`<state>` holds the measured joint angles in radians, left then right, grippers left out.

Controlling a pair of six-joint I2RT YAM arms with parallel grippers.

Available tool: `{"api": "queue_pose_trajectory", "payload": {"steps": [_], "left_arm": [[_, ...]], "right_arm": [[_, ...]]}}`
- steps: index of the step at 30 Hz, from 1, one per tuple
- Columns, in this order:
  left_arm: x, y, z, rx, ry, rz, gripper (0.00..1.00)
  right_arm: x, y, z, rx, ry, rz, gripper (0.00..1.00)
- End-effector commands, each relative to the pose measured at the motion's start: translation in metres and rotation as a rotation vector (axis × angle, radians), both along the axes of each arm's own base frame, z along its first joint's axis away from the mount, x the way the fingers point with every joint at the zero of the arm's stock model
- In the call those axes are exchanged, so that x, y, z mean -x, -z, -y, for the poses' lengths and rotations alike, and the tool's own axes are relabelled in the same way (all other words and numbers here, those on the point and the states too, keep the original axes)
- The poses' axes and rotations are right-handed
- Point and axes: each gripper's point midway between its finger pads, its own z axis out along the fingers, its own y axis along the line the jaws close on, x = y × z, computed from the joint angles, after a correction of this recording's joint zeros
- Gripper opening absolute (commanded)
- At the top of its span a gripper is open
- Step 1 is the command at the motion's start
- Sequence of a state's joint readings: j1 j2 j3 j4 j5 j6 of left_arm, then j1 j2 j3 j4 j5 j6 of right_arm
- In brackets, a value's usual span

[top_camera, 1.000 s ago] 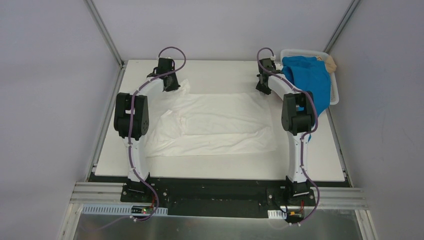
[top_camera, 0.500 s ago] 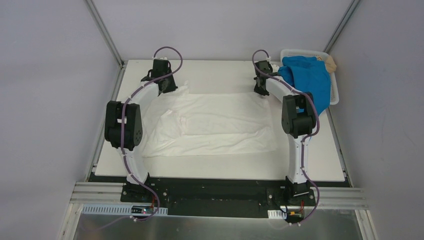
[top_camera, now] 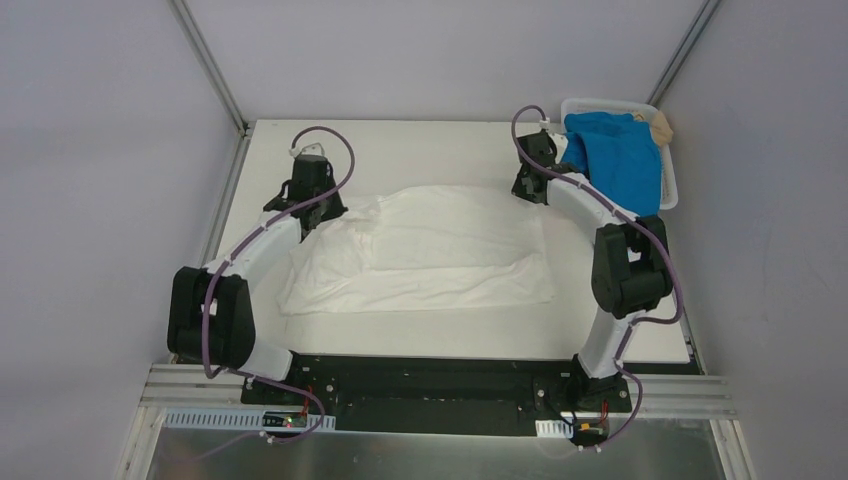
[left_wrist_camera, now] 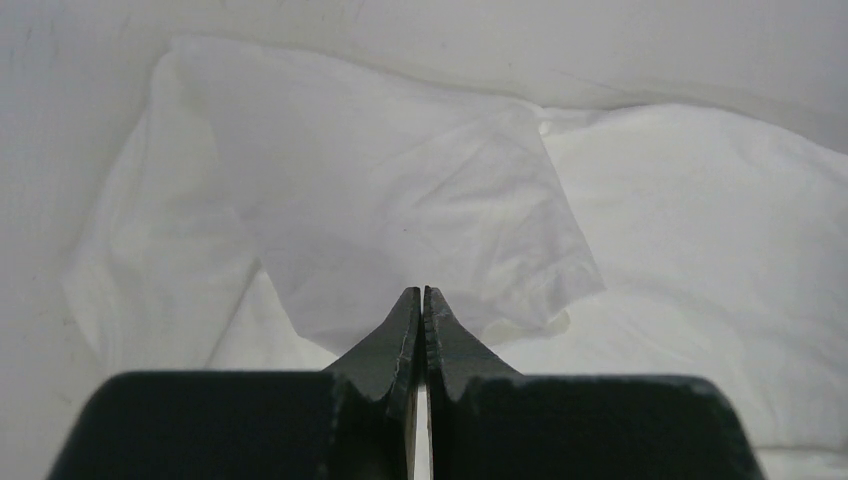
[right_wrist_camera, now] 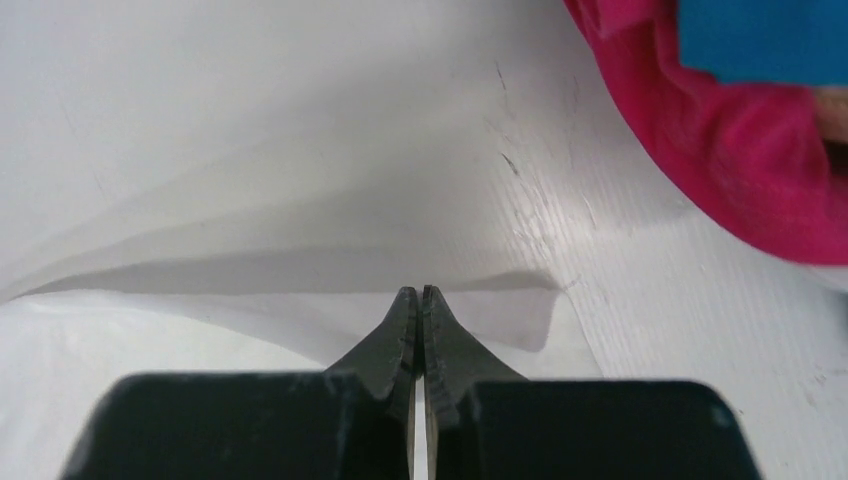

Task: Fold and stack the t-shirts
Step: Fold the other side of the tshirt into a rectangle

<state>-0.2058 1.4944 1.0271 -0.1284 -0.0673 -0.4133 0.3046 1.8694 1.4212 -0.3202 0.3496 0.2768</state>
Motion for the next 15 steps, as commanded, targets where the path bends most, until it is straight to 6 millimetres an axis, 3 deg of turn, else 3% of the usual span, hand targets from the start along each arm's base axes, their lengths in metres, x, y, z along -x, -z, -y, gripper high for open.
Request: {"api": "queue_pose_trajectory", "payload": {"steps": [1, 8, 15], "left_arm": [[0.021, -0.012, -0.014, 0.012, -0.097, 0.058, 0.0], [0.062, -0.021, -0.029, 0.056, -0.191, 0.109, 0.0], [0.086, -0.037, -0.039, 0.069, -0.232, 0.151, 0.0]], "right_arm": [[0.017, -0.025, 0.003, -0.028, 0.011, 0.061, 0.0], [0.04, -0.029, 0.011, -0.024, 0.01, 0.054, 0.0], [0.053, -0.041, 0.016, -0.017, 0.004, 0.075, 0.0]]}}
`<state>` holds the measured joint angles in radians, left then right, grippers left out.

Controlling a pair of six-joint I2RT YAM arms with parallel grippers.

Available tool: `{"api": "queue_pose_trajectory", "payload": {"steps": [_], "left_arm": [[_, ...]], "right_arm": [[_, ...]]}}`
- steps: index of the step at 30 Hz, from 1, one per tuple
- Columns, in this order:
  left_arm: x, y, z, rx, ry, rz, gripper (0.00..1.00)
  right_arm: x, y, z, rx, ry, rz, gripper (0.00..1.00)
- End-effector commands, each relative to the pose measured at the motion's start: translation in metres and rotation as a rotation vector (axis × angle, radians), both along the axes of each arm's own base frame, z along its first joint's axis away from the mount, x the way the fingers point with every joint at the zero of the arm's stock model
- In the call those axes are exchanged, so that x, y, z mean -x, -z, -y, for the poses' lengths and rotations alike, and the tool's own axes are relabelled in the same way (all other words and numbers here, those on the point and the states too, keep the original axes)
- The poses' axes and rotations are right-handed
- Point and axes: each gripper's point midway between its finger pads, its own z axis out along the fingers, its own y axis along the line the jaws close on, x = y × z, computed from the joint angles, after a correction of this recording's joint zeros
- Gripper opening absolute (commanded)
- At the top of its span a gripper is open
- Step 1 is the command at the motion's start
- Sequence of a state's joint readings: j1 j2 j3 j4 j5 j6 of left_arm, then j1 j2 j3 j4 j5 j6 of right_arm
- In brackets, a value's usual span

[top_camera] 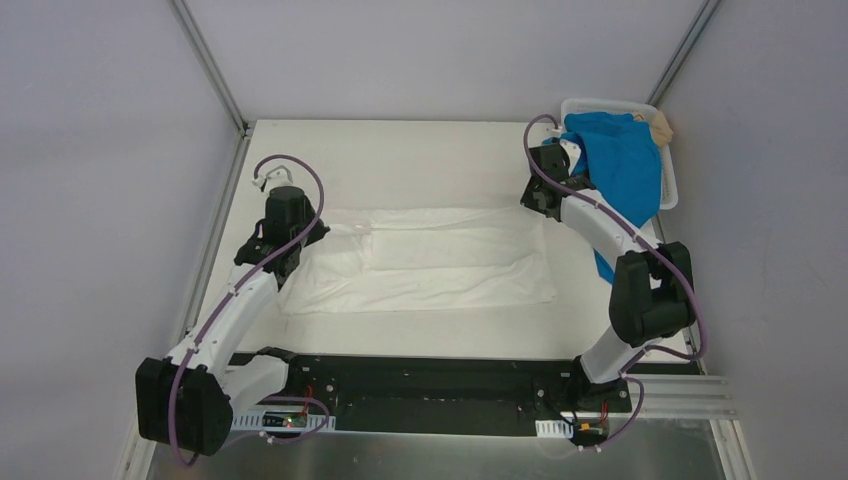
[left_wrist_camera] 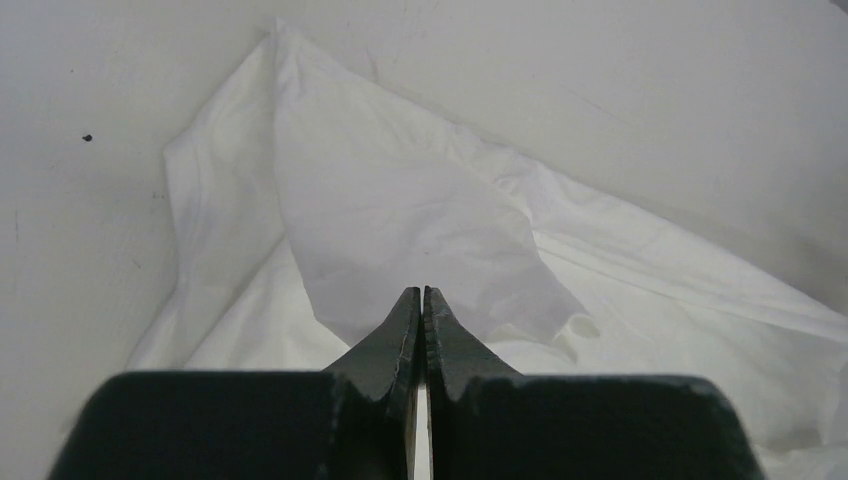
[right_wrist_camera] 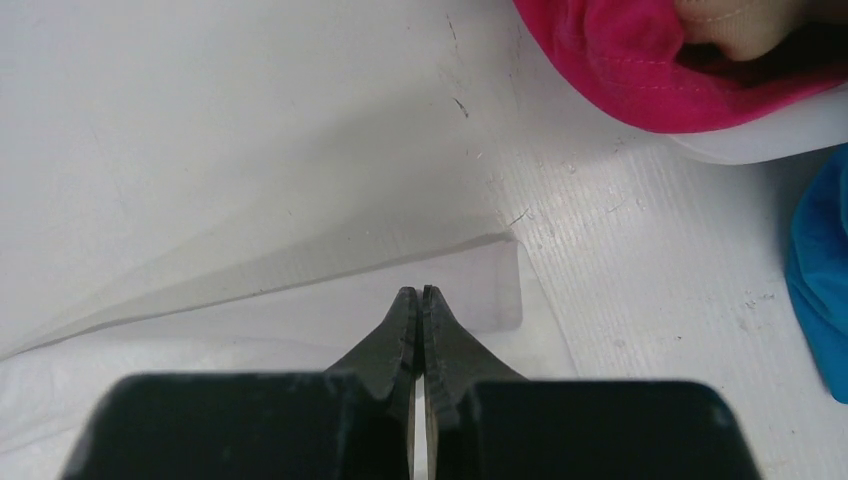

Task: Fold and stack the t-shirts
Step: Fold the other side of the tshirt into a rectangle

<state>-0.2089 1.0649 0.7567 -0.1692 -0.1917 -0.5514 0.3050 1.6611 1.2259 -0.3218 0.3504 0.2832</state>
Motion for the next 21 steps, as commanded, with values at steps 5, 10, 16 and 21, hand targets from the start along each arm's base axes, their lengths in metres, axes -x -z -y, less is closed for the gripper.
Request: {"api": "queue_pose_trajectory", "payload": {"steps": [5, 10, 16, 21], "left_arm": [[0.026, -0.014, -0.014, 0.02, -0.083, 0.04, 0.0], [0.038, -0.019, -0.019, 0.029, -0.104, 0.061, 0.0], [0.052, -0.014, -0.022, 0.045, -0.118, 0.073, 0.0], [0.057, -0.001, -0.027, 0.032, -0.14, 0.049, 0.0]], "right_arm": [[0.01, -0.03, 0.007, 0.005, 0.004, 0.066, 0.0], [0.021, -0.034, 0.009, 0.004, 0.006, 0.055, 0.0], [0.037, -0.034, 0.008, -0.039, 0.009, 0.053, 0.0], [0.055, -0.024, 0.01, -0.06, 0.014, 0.04, 0.0]]}}
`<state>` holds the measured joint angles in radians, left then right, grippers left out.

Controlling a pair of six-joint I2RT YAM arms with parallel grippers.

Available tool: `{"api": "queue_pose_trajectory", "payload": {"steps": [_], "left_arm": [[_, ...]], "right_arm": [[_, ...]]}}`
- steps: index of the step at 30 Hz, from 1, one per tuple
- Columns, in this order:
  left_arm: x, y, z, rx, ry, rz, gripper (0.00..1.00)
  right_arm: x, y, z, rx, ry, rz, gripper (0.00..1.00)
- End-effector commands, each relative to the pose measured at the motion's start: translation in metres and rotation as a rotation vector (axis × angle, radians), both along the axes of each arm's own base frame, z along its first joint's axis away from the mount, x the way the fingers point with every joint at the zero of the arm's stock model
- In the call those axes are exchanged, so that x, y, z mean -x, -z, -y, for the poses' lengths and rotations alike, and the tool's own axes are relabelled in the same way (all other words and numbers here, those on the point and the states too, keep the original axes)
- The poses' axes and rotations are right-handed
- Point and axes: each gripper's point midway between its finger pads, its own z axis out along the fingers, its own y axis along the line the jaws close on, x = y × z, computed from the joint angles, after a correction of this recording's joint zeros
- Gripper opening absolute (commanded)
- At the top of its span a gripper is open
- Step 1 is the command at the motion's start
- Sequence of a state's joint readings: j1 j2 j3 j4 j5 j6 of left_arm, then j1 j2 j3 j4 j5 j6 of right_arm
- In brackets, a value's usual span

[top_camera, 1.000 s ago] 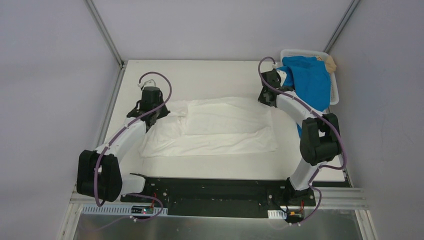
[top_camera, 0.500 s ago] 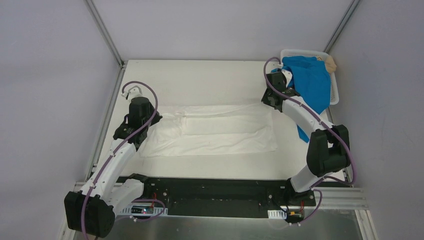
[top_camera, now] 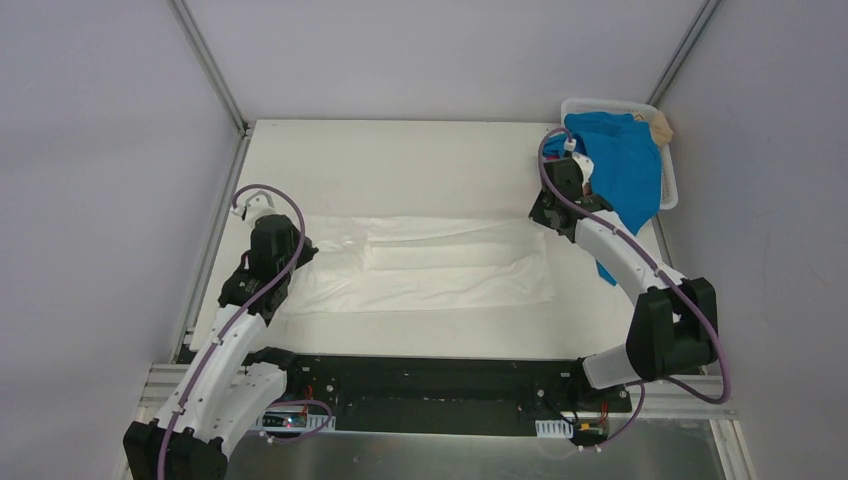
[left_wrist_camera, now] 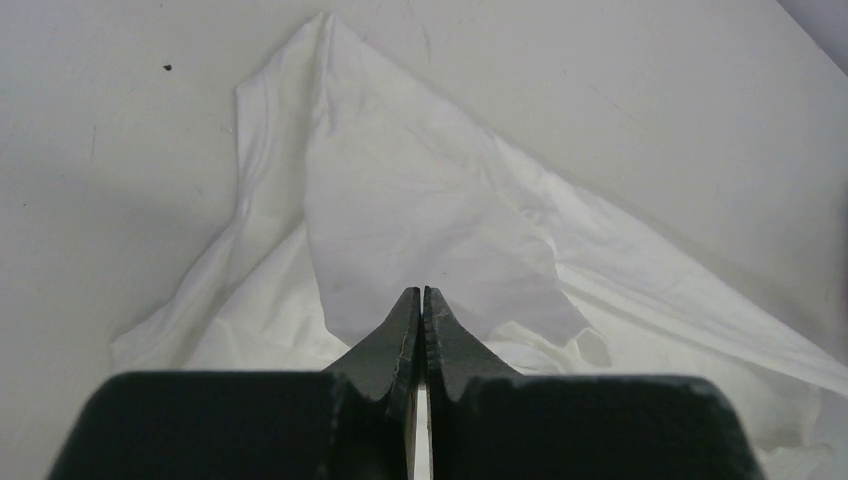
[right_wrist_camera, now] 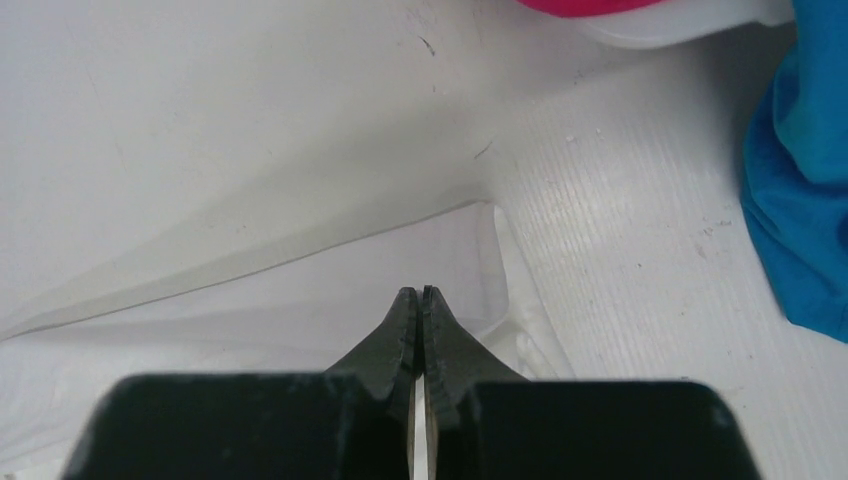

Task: Fold and stack the t-shirts
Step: Fold the other side of the tshirt into a rectangle, then rotate the tshirt 90 degrees

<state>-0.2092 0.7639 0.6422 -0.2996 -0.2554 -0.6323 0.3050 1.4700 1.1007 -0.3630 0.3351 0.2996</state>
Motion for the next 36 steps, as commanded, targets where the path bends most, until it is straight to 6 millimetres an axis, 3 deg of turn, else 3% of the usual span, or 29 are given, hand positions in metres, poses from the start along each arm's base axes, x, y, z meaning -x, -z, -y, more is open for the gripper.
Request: {"api": "queue_pose_trajectory", "payload": {"steps": [1, 15, 18, 20, 22, 25, 28, 29, 30, 33, 36], "left_arm": [[0.006, 0.013, -0.008, -0.015, -0.047, -0.029, 0.0], [0.026, 0.067, -0.021, -0.033, -0.124, -0.149, 0.0], [0.032, 0.078, -0.02, -0.015, -0.134, -0.171, 0.0], [0.035, 0.084, -0.018, 0.003, -0.135, -0.184, 0.0], [0.039, 0.086, -0.013, 0.033, -0.119, -0.192, 0.02], [0.045, 0.082, -0.005, 0.083, -0.101, -0.189, 0.39], [0.049, 0.066, -0.005, 0.126, -0.117, -0.139, 0.78], [0.048, 0.057, -0.005, 0.142, -0.121, -0.108, 0.97], [0.047, 0.049, -0.004, 0.154, -0.123, -0.082, 0.99], [0.041, 0.027, 0.0, 0.187, -0.114, -0.032, 0.99], [0.026, 0.02, 0.018, 0.198, -0.027, -0.078, 0.99]], "right_arm": [[0.017, -0.002, 0.001, -0.032, 0.011, 0.012, 0.0], [0.049, 0.06, 0.003, -0.041, 0.031, -0.14, 0.0], [0.056, 0.072, 0.006, -0.036, 0.048, -0.171, 0.06], [0.057, 0.074, 0.01, -0.02, 0.07, -0.173, 0.19], [0.059, 0.071, 0.018, 0.009, 0.094, -0.169, 0.23], [0.065, 0.058, 0.026, 0.025, 0.128, -0.148, 0.62], [0.07, 0.038, 0.029, 0.008, 0.148, -0.092, 0.84], [0.071, 0.031, 0.029, -0.004, 0.145, -0.07, 0.91], [0.071, 0.023, 0.026, -0.024, 0.136, -0.048, 0.98], [0.066, -0.001, 0.007, -0.12, 0.055, 0.022, 0.99], [0.056, -0.021, -0.03, -0.264, -0.103, 0.095, 0.99]]}}
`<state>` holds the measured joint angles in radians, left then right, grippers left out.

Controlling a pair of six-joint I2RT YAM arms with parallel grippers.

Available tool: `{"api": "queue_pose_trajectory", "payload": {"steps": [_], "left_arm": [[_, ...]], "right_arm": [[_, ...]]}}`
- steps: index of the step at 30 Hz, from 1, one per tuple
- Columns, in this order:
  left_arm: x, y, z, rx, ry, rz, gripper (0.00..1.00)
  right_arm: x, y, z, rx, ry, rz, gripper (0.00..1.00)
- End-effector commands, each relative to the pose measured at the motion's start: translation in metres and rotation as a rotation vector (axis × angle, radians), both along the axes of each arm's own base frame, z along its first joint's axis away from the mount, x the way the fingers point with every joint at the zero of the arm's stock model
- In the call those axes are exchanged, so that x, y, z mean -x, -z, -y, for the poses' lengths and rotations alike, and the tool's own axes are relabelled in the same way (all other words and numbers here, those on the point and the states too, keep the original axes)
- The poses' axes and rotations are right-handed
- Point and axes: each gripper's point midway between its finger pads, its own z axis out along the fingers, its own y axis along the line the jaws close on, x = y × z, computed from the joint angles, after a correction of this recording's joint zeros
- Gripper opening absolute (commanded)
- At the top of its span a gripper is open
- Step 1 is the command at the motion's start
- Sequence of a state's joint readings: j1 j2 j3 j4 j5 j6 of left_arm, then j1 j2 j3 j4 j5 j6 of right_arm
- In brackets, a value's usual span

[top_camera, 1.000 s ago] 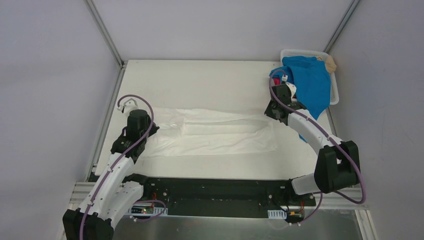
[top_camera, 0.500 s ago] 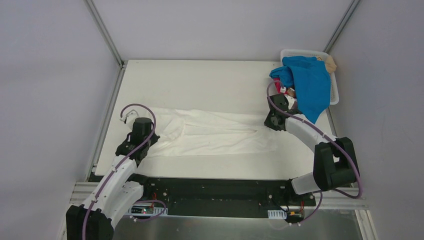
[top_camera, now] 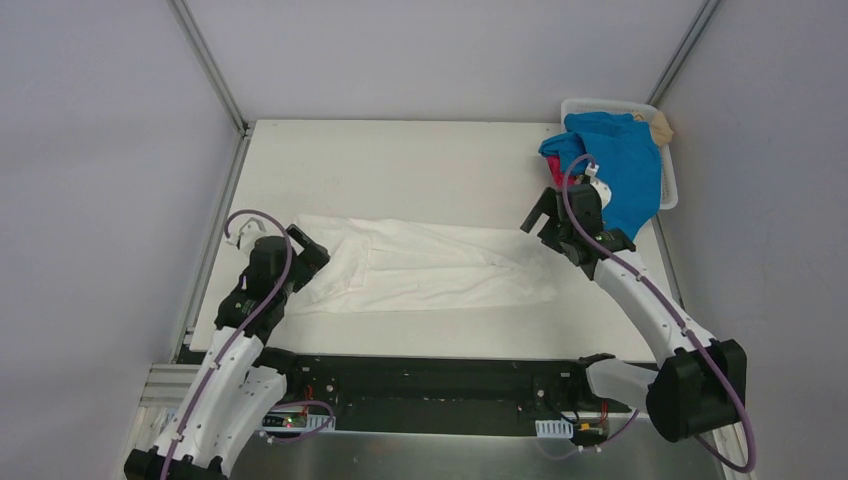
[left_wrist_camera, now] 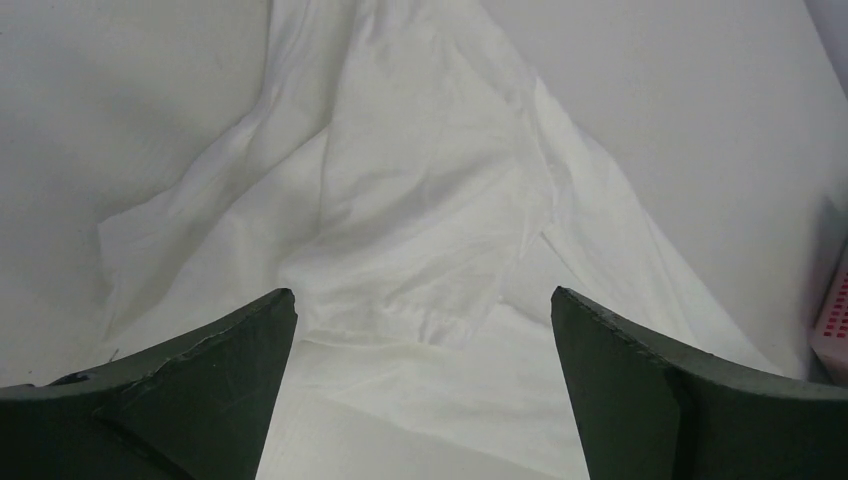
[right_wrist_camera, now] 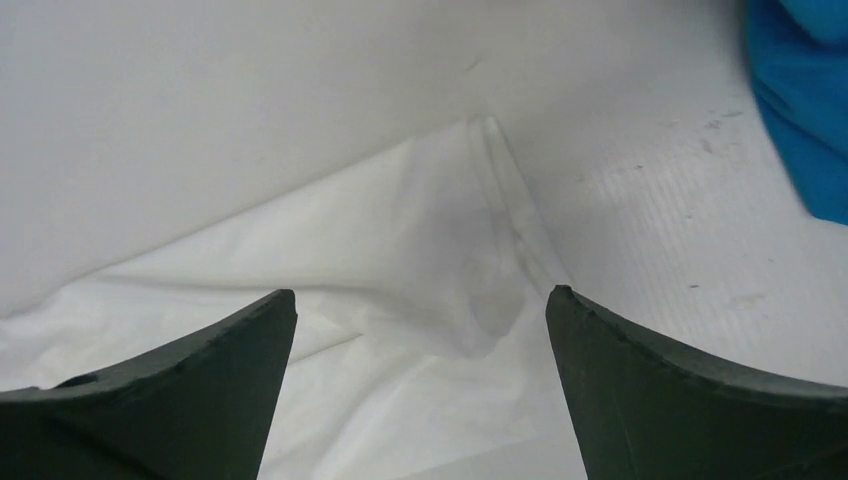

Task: Fold and stack the t-shirts
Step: Rotate the tshirt 90 degrees

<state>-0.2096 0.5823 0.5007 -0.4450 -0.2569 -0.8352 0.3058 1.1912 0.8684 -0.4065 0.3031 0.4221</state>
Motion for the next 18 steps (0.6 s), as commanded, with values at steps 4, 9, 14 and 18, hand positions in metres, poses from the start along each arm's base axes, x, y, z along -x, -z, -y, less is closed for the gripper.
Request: {"api": "queue_pose_trajectory", "payload": {"steps": [4, 9, 14, 18], "left_arm": [[-0.046, -0.014, 0.063, 0.138, 0.254, -0.067, 0.99], [-0.059, 0.027, 0.068, 0.135, 0.245, -0.222, 0.99], [-0.054, 0.063, 0.053, 0.091, 0.176, -0.32, 0.99], [-0.052, 0.092, 0.044, 0.093, 0.135, -0.383, 0.99]], "right_arm": [[-0.02, -0.024, -0.082, -0.263, -0.32, 0.061, 0.99], [-0.04, 0.012, -0.101, -0.283, -0.351, -0.066, 0.99], [-0.04, 0.063, -0.093, -0.231, -0.276, -0.234, 0.99], [-0.037, 0.092, -0.067, -0.112, -0.196, -0.284, 0.99]]}}
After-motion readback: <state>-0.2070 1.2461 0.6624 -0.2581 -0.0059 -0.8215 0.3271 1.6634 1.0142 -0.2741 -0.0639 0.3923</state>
